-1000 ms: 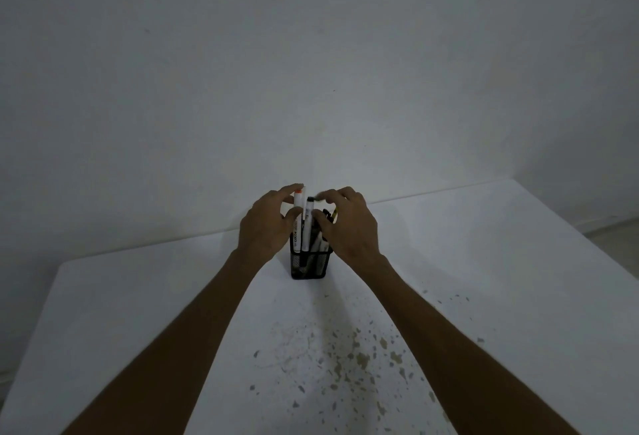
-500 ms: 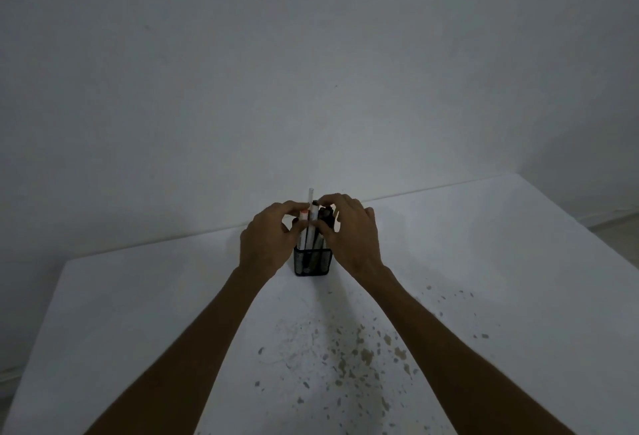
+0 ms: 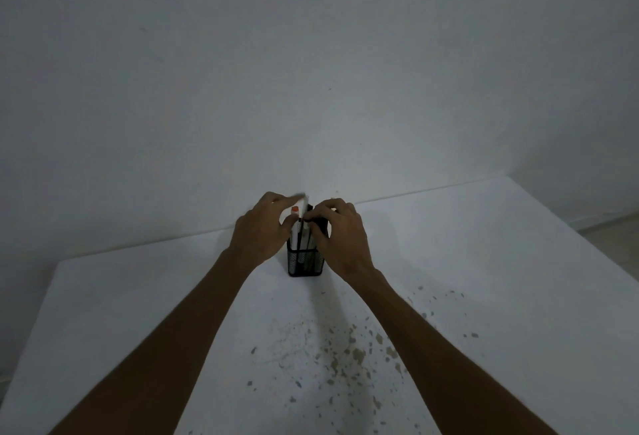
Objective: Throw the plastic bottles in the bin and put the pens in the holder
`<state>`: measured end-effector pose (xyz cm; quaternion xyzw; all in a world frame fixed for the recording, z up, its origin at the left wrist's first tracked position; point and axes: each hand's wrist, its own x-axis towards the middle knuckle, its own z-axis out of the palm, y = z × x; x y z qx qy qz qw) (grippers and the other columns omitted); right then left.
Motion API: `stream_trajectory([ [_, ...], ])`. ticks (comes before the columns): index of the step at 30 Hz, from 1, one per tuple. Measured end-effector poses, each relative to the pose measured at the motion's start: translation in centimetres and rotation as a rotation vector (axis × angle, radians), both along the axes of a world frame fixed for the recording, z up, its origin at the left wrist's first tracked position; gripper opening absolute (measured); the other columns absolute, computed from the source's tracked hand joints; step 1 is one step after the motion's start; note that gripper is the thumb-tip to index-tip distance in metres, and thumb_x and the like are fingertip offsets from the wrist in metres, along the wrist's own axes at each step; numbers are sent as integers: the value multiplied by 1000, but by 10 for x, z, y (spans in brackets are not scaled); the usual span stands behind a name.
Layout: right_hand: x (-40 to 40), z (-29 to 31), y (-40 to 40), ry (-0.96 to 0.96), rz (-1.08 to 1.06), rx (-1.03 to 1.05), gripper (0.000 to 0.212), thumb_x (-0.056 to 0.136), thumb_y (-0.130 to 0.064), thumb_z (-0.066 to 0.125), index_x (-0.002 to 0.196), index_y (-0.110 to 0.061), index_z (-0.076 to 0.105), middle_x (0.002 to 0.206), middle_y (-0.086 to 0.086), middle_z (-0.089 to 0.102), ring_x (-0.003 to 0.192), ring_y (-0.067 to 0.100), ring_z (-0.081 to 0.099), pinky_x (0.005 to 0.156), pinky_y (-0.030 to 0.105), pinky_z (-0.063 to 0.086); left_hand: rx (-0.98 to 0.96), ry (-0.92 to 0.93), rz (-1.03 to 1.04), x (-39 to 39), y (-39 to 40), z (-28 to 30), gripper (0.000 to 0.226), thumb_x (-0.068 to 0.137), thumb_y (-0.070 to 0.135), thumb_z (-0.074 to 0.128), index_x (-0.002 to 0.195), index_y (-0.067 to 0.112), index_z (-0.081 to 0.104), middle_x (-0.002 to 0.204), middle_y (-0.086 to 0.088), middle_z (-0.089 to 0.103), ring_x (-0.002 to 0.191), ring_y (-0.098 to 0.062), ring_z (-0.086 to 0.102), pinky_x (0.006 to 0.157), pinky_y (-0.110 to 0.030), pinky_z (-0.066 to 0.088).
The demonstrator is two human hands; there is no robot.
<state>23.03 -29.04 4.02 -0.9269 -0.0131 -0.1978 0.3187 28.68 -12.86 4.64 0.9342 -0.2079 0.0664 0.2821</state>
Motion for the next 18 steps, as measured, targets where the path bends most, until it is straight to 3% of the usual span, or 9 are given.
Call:
stream_trajectory([
  [3, -3, -4, -3, -11, -36, 43, 16, 92, -20, 61, 105, -22, 70, 115, -1, 64, 112, 17, 53, 93, 23, 34, 49, -42, 7, -4, 1, -2, 56, 99, 37, 49, 149, 40, 27, 137, -1, 50, 92, -21, 67, 77, -35, 52],
  [5, -4, -6, -4, -13, -35, 62, 16, 93, -23, 60, 108, -23, 67, 117, -2, 63, 113, 17, 53, 96, 30, 42, 25, -65, -15, -5, 3, -3, 64, 99, 32, 51, 153, 39, 18, 138, -3, 51, 85, -19, 67, 71, -33, 55],
  [10, -9, -7, -9, -15, -5, 77, 21, 93, -28, 59, 114, -24, 63, 117, -6, 61, 106, 12, 52, 92, 37, 48, 213, -121, -71, -11, 8, -1, 61, 97, 24, 53, 150, 41, 28, 142, 5, 48, 91, -20, 67, 73, -31, 54],
  [18, -23, 18, -11, 61, -89, 132, 27, 95, -30, 56, 121, -23, 59, 123, -7, 59, 111, 12, 51, 95, 35, 49, 236, -39, -67, -40, 30, 32, 76, 95, 29, 57, 155, 30, 10, 147, 1, 42, 90, -16, 69, 75, -32, 56],
])
